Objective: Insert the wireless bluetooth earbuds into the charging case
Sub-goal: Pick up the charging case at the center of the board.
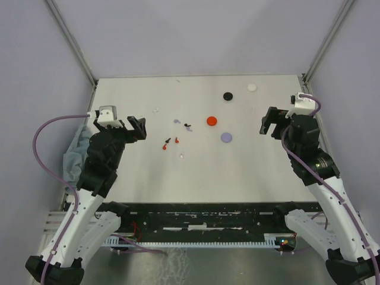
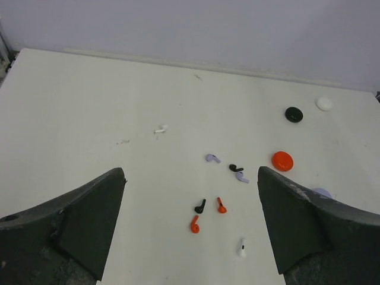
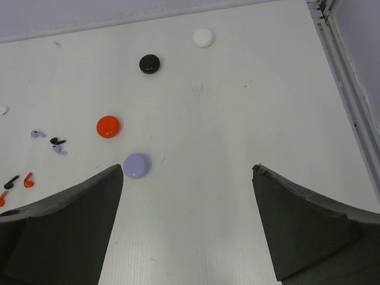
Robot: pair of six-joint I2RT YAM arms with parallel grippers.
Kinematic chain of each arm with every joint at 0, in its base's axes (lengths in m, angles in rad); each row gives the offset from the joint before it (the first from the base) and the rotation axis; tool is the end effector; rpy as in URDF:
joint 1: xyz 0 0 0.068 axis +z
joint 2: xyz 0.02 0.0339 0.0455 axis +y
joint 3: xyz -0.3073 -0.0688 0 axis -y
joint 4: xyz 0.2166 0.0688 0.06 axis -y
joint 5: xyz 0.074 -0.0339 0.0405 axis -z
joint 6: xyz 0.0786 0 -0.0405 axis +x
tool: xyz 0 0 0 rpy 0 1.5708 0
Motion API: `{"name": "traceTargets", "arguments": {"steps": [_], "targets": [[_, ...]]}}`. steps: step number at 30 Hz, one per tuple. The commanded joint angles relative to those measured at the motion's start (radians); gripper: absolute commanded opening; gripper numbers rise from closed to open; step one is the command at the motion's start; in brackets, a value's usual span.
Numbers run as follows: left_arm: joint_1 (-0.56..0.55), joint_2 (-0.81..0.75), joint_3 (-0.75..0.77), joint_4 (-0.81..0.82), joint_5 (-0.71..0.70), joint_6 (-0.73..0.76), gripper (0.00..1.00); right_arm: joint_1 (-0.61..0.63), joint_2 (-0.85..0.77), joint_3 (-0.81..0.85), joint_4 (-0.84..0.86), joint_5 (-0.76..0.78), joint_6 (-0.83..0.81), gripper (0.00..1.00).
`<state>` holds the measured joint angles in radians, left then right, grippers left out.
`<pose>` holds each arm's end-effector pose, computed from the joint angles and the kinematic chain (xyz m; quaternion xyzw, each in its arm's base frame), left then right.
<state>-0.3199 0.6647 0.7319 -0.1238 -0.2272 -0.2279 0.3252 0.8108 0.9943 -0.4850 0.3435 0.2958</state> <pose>0.1390 -0.0274 0.3689 -0.0446 0.7250 -0.1053 0.6792 0.1522 0.0234 0.3908 0.0897 0.7948 0.0474 0.5983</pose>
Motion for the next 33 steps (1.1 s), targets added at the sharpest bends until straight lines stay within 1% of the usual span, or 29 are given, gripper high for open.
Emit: {"name": "traceTargets", "arguments": {"steps": [1,7,9,11,14,16,19,22,23,28,33], "targets": [[0.007,-0.010,0.049,0.055,0.018,-0.014,0.99,-0.005,-0.004,0.010,0.055,0.011,0.014,0.99],[0.007,-0.002,0.043,0.056,0.035,-0.014,0.99,-0.004,0.035,-0.009,0.076,0.029,-0.016,0.99],[0.007,0.005,0.042,0.055,0.042,-0.014,0.99,-0.005,0.071,0.004,0.077,0.058,-0.001,0.99],[0.007,0.009,0.044,0.054,0.048,-0.009,0.99,-0.005,0.127,0.046,0.049,0.048,0.009,0.99],[0.007,0.018,0.055,0.042,0.051,0.003,0.99,-0.005,0.243,0.124,0.003,-0.006,0.008,0.99],[0.007,0.028,0.067,0.027,0.058,0.010,0.99,-0.007,0.324,0.162,0.003,-0.038,0.004,0.99],[0.006,0.044,0.081,0.008,0.067,0.011,0.99,-0.023,0.456,0.207,0.054,-0.078,0.012,0.99],[0.007,0.059,0.082,-0.010,0.070,0.015,0.99,-0.089,0.600,0.278,0.111,-0.212,0.066,0.99],[0.006,0.063,0.081,-0.016,0.073,0.016,0.99,-0.106,0.660,0.312,0.115,-0.224,0.073,0.99],[0.007,0.085,0.073,-0.037,0.085,0.008,0.99,-0.155,0.935,0.468,0.179,-0.168,0.082,1.00],[0.007,0.109,0.070,-0.054,0.096,-0.008,0.99,-0.192,1.190,0.663,0.211,-0.098,0.084,0.97]]}}
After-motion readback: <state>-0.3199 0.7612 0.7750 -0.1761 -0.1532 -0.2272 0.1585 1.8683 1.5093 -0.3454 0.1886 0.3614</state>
